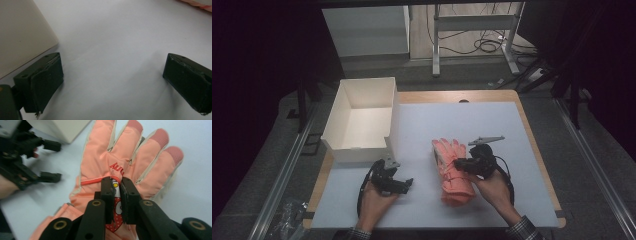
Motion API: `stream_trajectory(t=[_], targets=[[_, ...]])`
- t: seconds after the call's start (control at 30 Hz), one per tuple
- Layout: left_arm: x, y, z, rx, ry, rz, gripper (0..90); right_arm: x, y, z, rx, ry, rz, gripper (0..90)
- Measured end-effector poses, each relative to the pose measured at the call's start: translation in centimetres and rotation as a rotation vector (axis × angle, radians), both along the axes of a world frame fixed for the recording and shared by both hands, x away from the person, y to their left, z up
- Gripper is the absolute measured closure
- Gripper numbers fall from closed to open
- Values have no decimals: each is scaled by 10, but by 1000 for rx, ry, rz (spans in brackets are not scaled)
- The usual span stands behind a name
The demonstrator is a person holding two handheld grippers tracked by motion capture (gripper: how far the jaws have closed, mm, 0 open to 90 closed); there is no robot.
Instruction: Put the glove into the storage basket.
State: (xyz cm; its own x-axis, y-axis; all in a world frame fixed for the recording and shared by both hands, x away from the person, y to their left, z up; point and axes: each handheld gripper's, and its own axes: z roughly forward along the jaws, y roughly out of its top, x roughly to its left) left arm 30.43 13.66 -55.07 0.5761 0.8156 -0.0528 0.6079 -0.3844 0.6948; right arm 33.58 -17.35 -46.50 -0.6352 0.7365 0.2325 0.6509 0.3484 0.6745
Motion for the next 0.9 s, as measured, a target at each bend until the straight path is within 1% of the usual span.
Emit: stream_trajectory(t=[0.03, 0.07, 0.1, 0.13, 0.17, 0.2, 0.27, 0.3, 0.33, 0.37, 0.4, 0.43, 0.47, 0.53, 0.63, 0.67, 0.7, 0.73, 0.8, 0.87, 0.9], targets=[[0, 0, 0, 2, 1, -1, 28, -1, 0, -4, -8, -11, -10, 764], [0, 0, 0, 2, 0, -1, 28, -1, 0, -4, -8, -11, -10, 764], [0, 0, 0, 3, 0, -1, 28, -1, 0, -4, -13, -17, -10, 732], [0, 0, 0, 2, 0, -1, 28, -1, -1, -4, -9, -29, -1, 667], [0, 0, 0, 2, 0, -1, 28, -2, -1, -2, -9, -32, 4, 641], [0, 0, 0, -1, -1, 2, 28, -2, -1, -2, -9, -32, 4, 641], [0, 0, 0, -2, -1, 2, 28, -3, -3, 4, -8, -43, 18, 591], [0, 0, 0, 0, -1, 2, 28, -3, -4, 8, -15, -59, 26, 561], [0, 0, 0, 0, -2, 1, 28, -5, -7, 16, -25, -98, 45, 521], [0, 0, 0, 0, -2, 1, 28, -5, -7, 16, -25, -98, 45, 521], [0, 0, 0, 0, -2, 1, 28, -6, -10, 19, -28, -111, 45, 510], [0, 0, 0, 0, -2, 1, 28, -6, -18, 25, -34, -135, 40, 505], [0, 0, 0, 0, -2, 1, 28, -6, -18, 25, -34, -135, 40, 505], [0, 0, 0, 1, -2, 1, 28, -6, -27, 27, -19, -134, 26, 508], [0, 0, 0, -2, 0, 2, 28, -8, -40, 23, -19, -124, 8, 529], [0, 0, 0, -1, 0, 2, 28, -10, -49, 17, -25, -114, 3, 556], [0, 0, 0, -1, 0, 2, 28, -10, -49, 17, -25, -114, 3, 556], [0, 0, 0, -1, 0, 2, 28, -12, -53, 13, -25, -109, 5, 575], [0, 0, 0, 3, 1, -1, 28, -16, -59, 5, -25, -98, 16, 606], [0, 0, 0, 3, 0, -1, 28, -23, -63, -2, -35, -94, 27, 633], [0, 0, 0, 0, 0, 1, 28, -30, -65, -10, -36, -96, 48, 658]])
